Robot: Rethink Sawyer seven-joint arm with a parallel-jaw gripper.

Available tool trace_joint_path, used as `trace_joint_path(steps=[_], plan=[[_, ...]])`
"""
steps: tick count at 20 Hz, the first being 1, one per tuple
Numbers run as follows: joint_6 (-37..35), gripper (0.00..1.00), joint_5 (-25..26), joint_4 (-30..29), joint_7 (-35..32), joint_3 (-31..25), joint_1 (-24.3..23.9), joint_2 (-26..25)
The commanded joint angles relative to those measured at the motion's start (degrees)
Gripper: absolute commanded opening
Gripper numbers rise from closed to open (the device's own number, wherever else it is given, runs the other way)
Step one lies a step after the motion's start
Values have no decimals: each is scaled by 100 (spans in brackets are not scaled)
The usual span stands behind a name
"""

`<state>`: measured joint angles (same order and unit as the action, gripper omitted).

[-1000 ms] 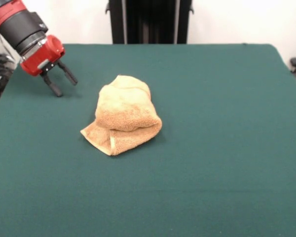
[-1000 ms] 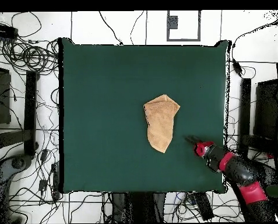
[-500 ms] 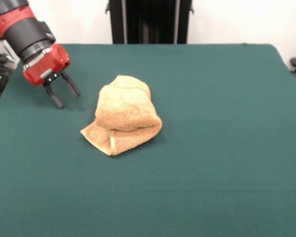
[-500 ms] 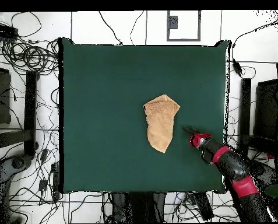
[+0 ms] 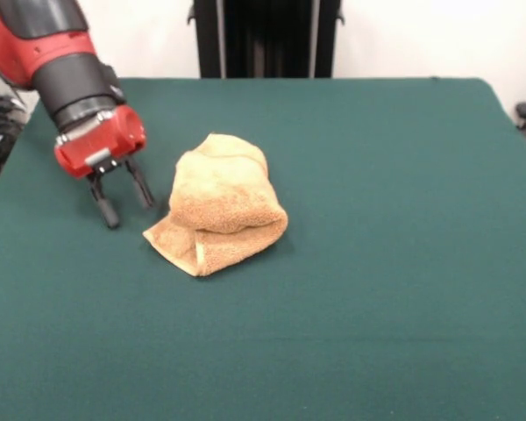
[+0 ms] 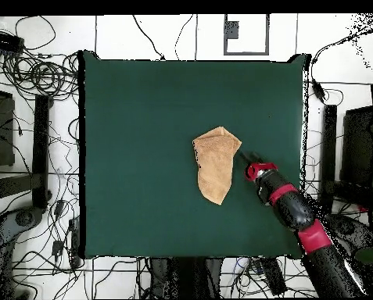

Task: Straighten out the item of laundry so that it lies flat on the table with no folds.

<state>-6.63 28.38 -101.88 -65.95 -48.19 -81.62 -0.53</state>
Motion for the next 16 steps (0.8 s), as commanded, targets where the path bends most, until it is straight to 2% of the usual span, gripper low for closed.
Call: trace_joint_path(steps=[1,16], plan=[[747,100,-336,154,-1623,325,743,-289],[930,100,-1278,-59,-1789,350,851,-291]])
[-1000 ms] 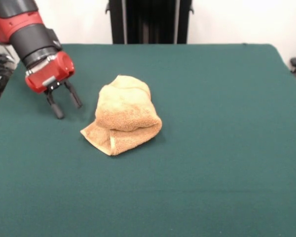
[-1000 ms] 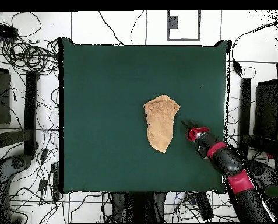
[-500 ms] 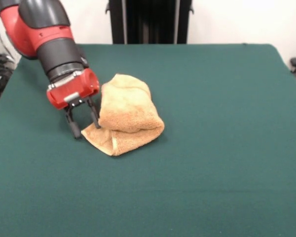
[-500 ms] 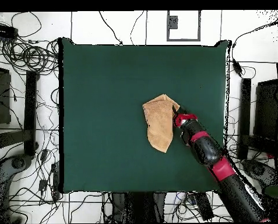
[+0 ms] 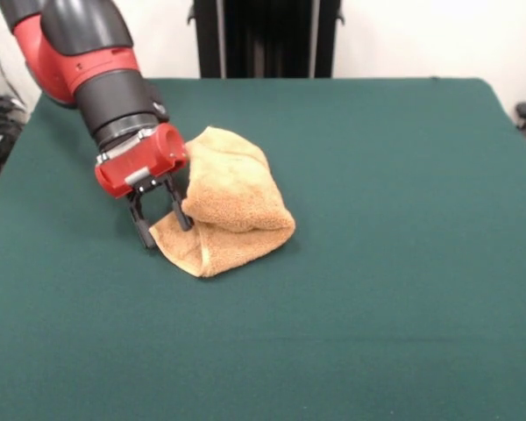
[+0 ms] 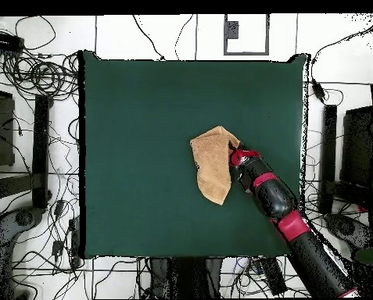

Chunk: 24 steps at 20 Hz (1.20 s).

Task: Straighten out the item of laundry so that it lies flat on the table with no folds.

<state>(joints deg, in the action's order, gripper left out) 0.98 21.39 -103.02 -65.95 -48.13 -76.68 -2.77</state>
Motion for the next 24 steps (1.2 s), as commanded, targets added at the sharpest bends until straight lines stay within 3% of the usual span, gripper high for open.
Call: trace_joint_path(steps=[1,13,24], plan=[[196,100,-629,37,-1817,360,362,-75],[309,100,-1391,-59,-1954,570,711,193],[487,100,-1353,-112,-1738,595,858,314]])
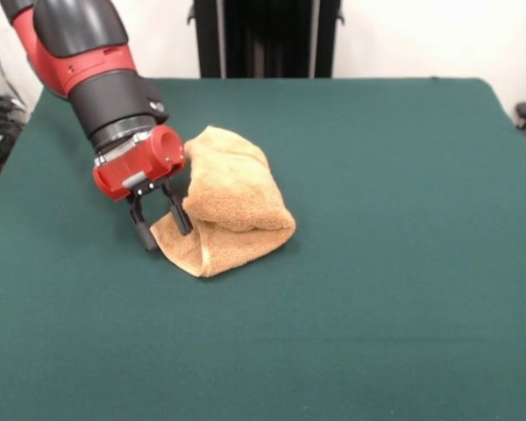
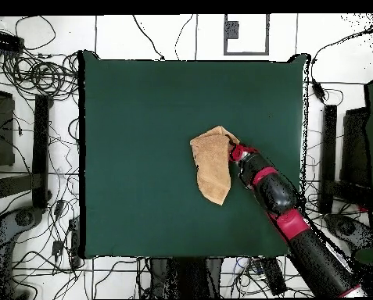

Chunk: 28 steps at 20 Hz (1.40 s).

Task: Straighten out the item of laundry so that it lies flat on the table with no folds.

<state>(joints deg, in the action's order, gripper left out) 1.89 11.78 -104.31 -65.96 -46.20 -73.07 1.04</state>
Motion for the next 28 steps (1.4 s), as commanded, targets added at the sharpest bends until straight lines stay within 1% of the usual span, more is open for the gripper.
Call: trace_joint_path(steps=[1,6,9,10,22,24,26,27,28], plan=[[420,100,-362,38,-1711,419,515,-88],[480,100,-325,21,-1687,553,550,-102],[461,100,-304,77,-1609,484,497,-167],[455,0,-284,89,-1569,455,468,-202],[443,0,-197,146,-1463,418,442,-264],[406,0,-214,142,-1438,523,570,-86],[262,0,-364,124,-1448,969,1015,454],[230,0,-413,155,-1420,1385,1410,851],[241,0,-379,180,-1365,1551,1572,1007]])
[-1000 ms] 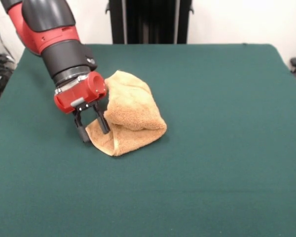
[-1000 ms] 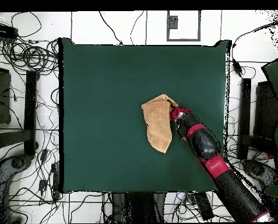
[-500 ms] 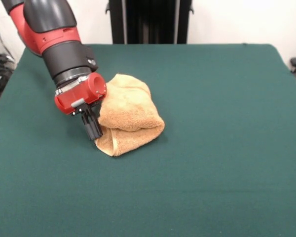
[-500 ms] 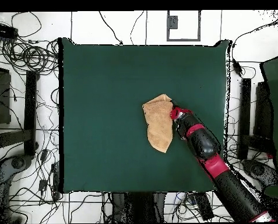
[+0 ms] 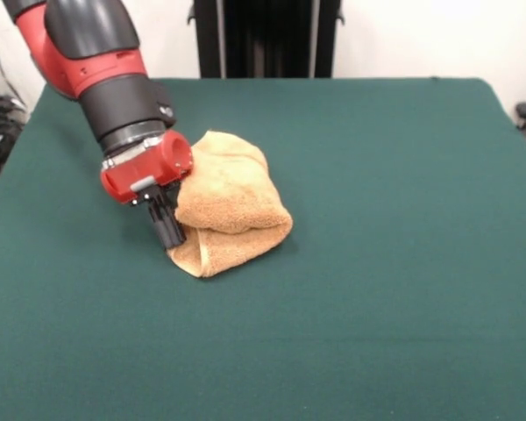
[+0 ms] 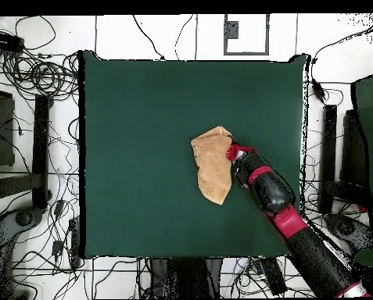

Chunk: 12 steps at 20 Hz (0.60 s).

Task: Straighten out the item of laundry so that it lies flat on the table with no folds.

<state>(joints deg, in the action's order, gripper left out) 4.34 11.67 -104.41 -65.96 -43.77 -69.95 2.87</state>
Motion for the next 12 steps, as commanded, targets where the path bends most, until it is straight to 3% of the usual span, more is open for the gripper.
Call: trace_joint_path(steps=[1,3,7,8,12], plan=[[-39,0,-306,275,-1235,1593,1544,1056],[-48,0,-291,327,-1193,1812,1737,1208],[40,0,-342,337,-1305,1728,1622,1101],[88,100,-249,339,-1291,1644,1546,1054],[107,100,-195,330,-1290,1492,1415,984]])
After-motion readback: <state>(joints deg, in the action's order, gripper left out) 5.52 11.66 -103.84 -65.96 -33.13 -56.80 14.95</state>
